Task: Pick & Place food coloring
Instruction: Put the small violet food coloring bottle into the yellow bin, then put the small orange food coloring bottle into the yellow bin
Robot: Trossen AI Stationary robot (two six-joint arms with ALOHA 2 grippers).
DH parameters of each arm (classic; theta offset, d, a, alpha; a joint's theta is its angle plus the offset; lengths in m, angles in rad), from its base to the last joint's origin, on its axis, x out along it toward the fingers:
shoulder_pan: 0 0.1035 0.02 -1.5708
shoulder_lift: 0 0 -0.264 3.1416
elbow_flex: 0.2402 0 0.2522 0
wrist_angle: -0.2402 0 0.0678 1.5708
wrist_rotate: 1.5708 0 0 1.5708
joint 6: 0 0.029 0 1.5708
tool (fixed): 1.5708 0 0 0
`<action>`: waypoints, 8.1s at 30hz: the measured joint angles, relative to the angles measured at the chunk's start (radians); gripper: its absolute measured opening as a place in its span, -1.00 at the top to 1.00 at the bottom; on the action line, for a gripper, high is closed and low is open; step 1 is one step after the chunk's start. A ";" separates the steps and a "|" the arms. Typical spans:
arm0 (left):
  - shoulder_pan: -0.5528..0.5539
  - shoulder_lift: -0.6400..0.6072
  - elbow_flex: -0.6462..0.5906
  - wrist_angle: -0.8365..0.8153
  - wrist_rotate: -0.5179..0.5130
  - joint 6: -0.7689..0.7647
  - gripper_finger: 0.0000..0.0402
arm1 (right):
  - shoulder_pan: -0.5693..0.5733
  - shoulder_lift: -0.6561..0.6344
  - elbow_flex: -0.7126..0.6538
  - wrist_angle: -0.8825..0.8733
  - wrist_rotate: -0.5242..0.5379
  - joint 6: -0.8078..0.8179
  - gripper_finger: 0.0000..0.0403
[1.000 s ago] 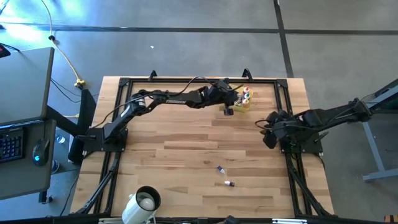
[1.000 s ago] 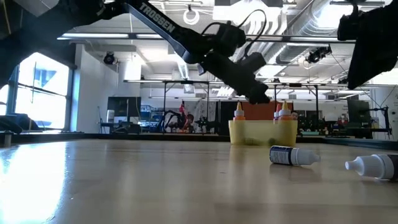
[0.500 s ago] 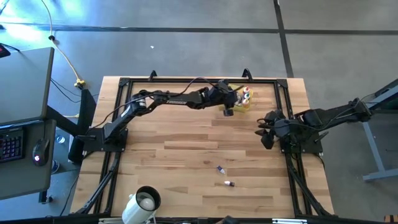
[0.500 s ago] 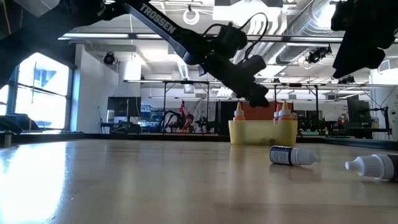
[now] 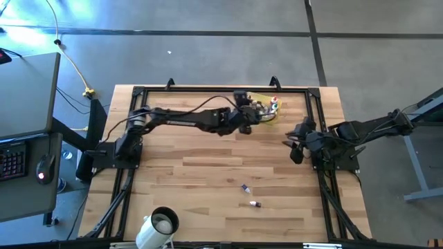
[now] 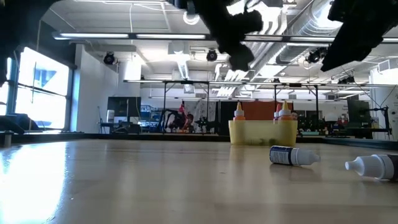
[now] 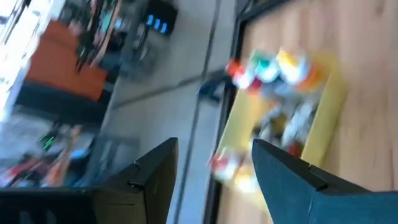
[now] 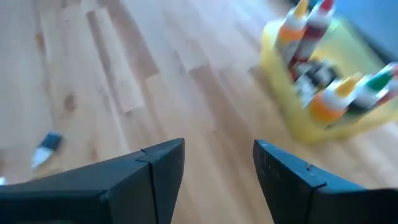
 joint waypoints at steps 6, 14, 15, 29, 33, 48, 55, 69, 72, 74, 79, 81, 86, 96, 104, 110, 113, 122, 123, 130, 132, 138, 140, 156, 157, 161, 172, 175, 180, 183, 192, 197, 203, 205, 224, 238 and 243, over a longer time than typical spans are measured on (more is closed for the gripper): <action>-0.067 -0.139 -0.002 -0.313 -0.220 -0.168 -0.01 | 0.000 0.000 -0.032 0.120 0.089 -0.061 0.08; -0.118 -0.345 0.000 -0.918 -0.246 -0.772 -0.01 | -0.009 0.023 -0.203 0.428 0.098 -0.208 0.08; -0.123 -0.364 -0.002 -0.987 -0.221 -0.850 -0.01 | -0.012 0.026 -0.222 0.468 0.096 -0.248 0.08; -0.128 -0.489 -0.480 -0.586 0.176 -0.864 -0.01 | -0.095 0.306 -0.247 0.908 -0.221 -0.400 0.08; -0.111 -0.489 -0.544 -0.315 0.529 -0.660 -0.01 | -0.102 0.437 -0.180 0.914 -0.266 -0.404 0.08; -0.087 -0.489 -0.556 -0.235 0.576 -0.500 -0.01 | -0.077 0.844 0.021 0.940 -0.452 -0.438 0.08; -0.087 -0.489 -0.556 -0.244 0.574 -0.504 -0.01 | -0.075 0.957 0.073 0.937 -0.583 -0.355 0.08; -0.087 -0.488 -0.556 -0.209 0.556 -0.496 -0.01 | 0.103 0.997 0.107 0.939 -0.390 -0.306 0.10; -0.087 -0.488 -0.556 -0.191 0.533 -0.496 -0.01 | 0.159 1.000 0.107 0.945 -0.310 -0.215 0.14; -0.087 -0.488 -0.556 -0.189 0.531 -0.495 -0.01 | 0.189 1.000 0.107 0.931 -0.242 -0.165 0.17; -0.087 -0.488 -0.556 -0.191 0.531 -0.496 -0.01 | 0.224 1.001 0.107 0.924 -0.171 -0.050 0.23; -0.087 -0.488 -0.556 -0.192 0.531 -0.496 -0.01 | 0.231 1.001 0.107 0.919 -0.157 -0.030 0.24; -0.087 -0.488 -0.556 -0.192 0.531 -0.496 -0.01 | 0.235 1.037 0.107 0.915 -0.163 0.009 0.25; -0.087 -0.488 -0.556 -0.191 0.531 -0.497 -0.01 | 0.235 1.154 0.110 0.976 -0.191 0.028 0.25; -0.087 -0.488 -0.555 -0.191 0.530 -0.497 -0.01 | 0.232 1.151 0.111 0.939 -0.198 -0.129 0.28; -0.087 -0.488 -0.555 -0.191 0.530 -0.497 -0.01 | 0.217 1.151 0.109 0.930 -0.205 -0.101 0.39; -0.087 -0.488 -0.555 -0.191 0.530 -0.497 -0.01 | 0.215 1.152 0.109 0.928 -0.193 -0.101 0.46; -0.087 -0.488 -0.555 -0.192 0.530 -0.497 -0.01 | 0.214 1.149 0.107 0.931 -0.137 -0.106 0.65; -0.087 -0.488 -0.555 -0.191 0.528 -0.497 -0.01 | 0.214 1.144 0.107 0.929 -0.119 -0.113 0.65; -0.087 -0.487 -0.555 -0.194 0.470 -0.497 -0.01 | 0.161 1.071 0.103 0.848 0.098 -0.137 0.58; -0.087 -0.487 -0.555 -0.192 0.462 -0.497 -0.01 | 0.129 1.034 0.103 0.791 0.201 -0.170 0.57; -0.087 -0.487 -0.555 -0.192 0.457 -0.497 -0.01 | -0.043 0.903 0.105 0.697 0.488 -0.417 0.60; -0.087 -0.487 -0.555 -0.192 0.448 -0.497 -0.01 | -0.129 0.865 0.105 0.680 0.523 -0.503 0.60; -0.087 -0.487 -0.555 -0.196 0.432 -0.497 -0.01 | -0.693 0.822 0.105 0.754 -0.079 -0.742 0.39; -0.087 -0.487 -0.555 -0.197 0.432 -0.497 -0.01 | -0.699 0.829 0.105 0.755 -0.073 -0.748 0.35; -0.087 -0.487 -0.555 -0.200 0.432 -0.497 -0.01 | -0.698 0.830 0.105 0.779 -0.072 -0.725 0.23; -0.087 -0.487 -0.555 -0.200 0.432 -0.497 -0.01 | -0.395 0.640 0.106 0.755 -0.077 -0.642 0.21; -0.087 -0.487 -0.555 -0.201 0.432 -0.497 -0.01 | -0.259 0.589 0.107 0.734 -0.114 -0.545 0.24; -0.087 -0.487 -0.555 -0.209 0.416 -0.497 -0.01 | -0.008 0.627 0.092 0.747 -0.150 -0.336 0.25; -0.087 -0.487 -0.555 -0.210 0.403 -0.497 -0.01 | 0.141 0.706 0.080 0.748 -0.042 -0.252 0.25; -0.087 -0.487 -0.555 -0.208 0.399 -0.529 -0.01 | 0.396 0.910 0.078 0.973 0.050 0.045 0.25; -0.087 -0.487 -0.555 -0.208 0.399 -0.541 -0.01 | 0.481 1.033 0.078 1.085 0.069 0.052 0.25; -0.087 -0.487 -0.555 -0.208 0.399 -0.554 -0.01 | 0.542 1.147 0.078 1.121 0.105 0.100 0.25; -0.087 -0.487 -0.555 -0.208 0.399 -0.555 -0.01 | 0.555 1.158 0.078 1.095 0.141 0.094 0.25; -0.087 -0.487 -0.555 -0.207 0.398 -0.555 -0.01 | 0.525 1.156 0.082 0.917 0.081 0.298 0.34; -0.087 -0.487 -0.555 -0.208 0.396 -0.549 -0.01 | 0.376 1.102 0.077 0.891 0.187 0.071 0.64; -0.087 -0.487 -0.555 -0.208 0.394 -0.549 -0.01 | 0.271 0.987 0.077 0.744 0.402 -0.060 0.55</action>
